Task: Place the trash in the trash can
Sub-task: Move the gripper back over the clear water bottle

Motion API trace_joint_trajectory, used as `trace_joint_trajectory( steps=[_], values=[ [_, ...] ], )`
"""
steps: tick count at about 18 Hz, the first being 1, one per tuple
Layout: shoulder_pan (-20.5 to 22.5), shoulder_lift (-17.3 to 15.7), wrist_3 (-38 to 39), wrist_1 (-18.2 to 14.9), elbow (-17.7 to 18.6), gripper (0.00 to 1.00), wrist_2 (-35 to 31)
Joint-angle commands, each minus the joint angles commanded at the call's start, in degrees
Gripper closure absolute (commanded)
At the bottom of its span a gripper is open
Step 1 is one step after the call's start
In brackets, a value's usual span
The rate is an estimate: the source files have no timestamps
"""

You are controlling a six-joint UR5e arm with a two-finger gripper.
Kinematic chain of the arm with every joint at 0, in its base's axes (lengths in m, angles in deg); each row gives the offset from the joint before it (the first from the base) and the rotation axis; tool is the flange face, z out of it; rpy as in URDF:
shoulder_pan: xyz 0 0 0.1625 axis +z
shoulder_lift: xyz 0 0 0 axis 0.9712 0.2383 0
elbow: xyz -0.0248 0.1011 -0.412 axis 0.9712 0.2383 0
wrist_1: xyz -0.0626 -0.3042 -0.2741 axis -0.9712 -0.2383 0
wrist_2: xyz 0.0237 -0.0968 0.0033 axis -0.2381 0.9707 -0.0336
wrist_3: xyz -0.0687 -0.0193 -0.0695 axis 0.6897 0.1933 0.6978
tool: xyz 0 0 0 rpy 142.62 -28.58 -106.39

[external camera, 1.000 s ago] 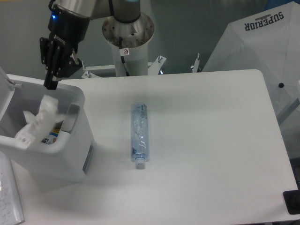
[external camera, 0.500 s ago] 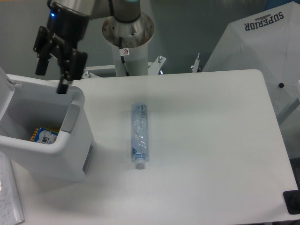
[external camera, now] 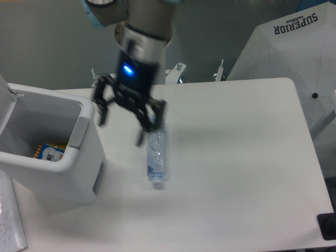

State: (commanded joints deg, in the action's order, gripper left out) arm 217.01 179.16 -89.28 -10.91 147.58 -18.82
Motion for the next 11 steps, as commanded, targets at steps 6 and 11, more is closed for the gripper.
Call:
trace_joint_trajectory(
  steps=[6,11],
  values=[
    [0.8,7.12,1.58,-3.51,-0.61,0.0,-4.47],
    [0.09,11.61,2.2,-13.96,-3.16,0.0,-12.65]
  ],
)
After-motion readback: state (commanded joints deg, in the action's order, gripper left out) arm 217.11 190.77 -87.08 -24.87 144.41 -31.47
